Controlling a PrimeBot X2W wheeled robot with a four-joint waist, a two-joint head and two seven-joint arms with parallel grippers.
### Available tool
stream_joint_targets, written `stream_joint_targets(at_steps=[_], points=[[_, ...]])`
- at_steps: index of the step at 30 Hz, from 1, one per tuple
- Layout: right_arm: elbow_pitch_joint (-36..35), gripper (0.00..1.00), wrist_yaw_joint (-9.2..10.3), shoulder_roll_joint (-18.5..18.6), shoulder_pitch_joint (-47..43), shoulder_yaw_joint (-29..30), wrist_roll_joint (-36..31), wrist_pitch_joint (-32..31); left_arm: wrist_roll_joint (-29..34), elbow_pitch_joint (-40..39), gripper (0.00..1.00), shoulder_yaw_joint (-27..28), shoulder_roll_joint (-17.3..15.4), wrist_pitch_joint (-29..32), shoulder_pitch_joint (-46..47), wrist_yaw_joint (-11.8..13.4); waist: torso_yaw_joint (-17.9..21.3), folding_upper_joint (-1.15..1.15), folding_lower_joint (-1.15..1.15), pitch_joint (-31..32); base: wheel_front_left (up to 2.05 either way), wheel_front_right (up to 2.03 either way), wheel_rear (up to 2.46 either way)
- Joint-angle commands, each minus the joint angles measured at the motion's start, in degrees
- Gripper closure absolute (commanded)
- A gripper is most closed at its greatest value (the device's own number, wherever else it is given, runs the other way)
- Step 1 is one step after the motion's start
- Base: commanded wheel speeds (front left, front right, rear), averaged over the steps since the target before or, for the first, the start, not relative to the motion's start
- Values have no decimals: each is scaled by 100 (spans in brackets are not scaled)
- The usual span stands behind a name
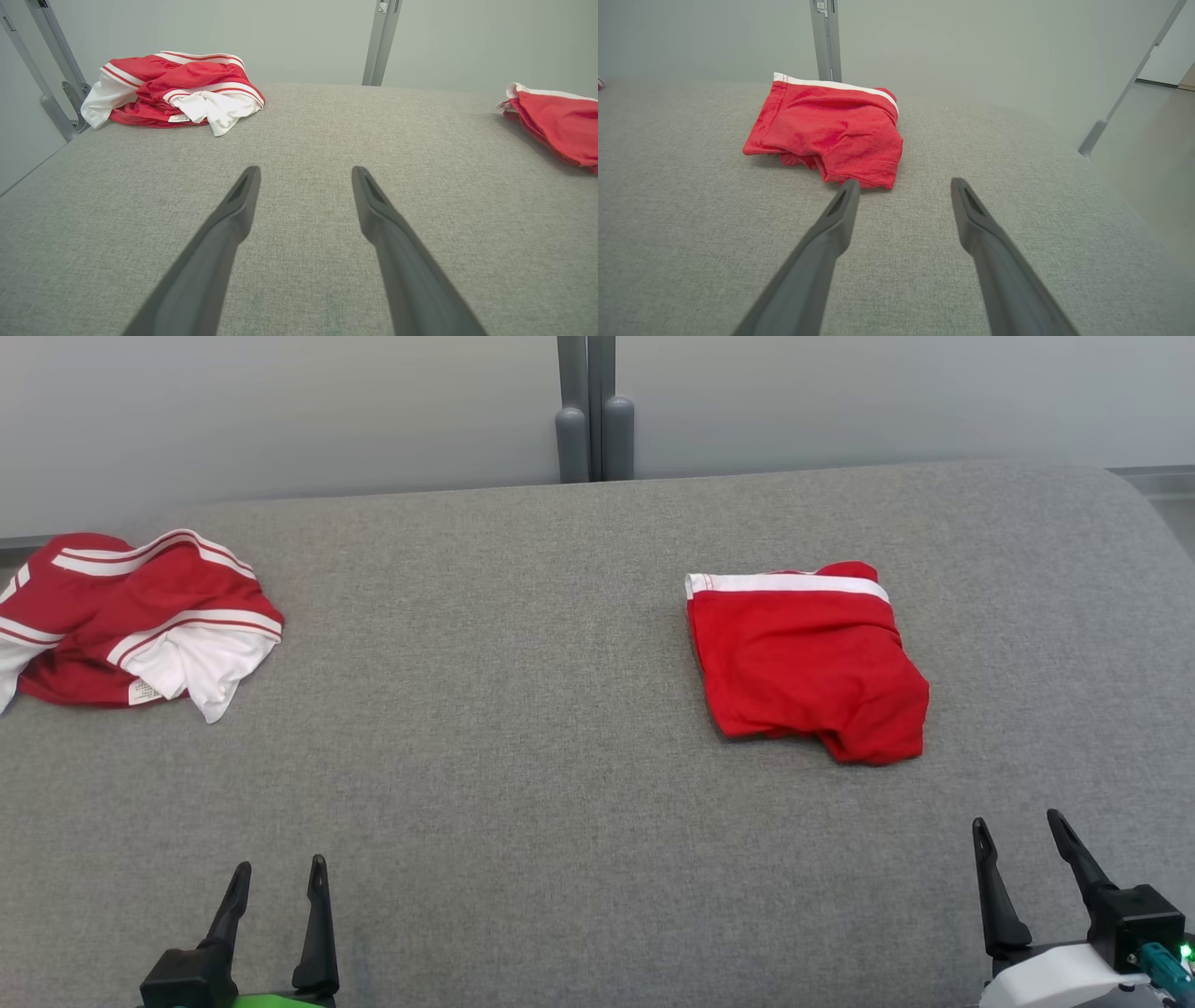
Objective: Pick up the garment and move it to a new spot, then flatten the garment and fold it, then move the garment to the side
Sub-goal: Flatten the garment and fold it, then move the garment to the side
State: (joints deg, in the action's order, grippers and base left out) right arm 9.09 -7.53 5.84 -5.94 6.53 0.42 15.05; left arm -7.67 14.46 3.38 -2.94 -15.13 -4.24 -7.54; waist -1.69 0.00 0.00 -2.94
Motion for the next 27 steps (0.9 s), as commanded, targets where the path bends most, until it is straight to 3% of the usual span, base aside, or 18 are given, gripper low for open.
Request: stream_joint_targets(at_steps=[1, 27], points=[[-37, 0, 8, 11, 45, -19, 59, 17, -5, -54, 0, 37, -4, 0, -81, 10, -14, 0, 0, 19, 0, 0, 0], [-201, 0, 8, 86, 189, 71, 65, 17, -130, -125, 0, -138, 0, -1, -93, 10, -237, 0, 0, 18, 0, 0, 0]])
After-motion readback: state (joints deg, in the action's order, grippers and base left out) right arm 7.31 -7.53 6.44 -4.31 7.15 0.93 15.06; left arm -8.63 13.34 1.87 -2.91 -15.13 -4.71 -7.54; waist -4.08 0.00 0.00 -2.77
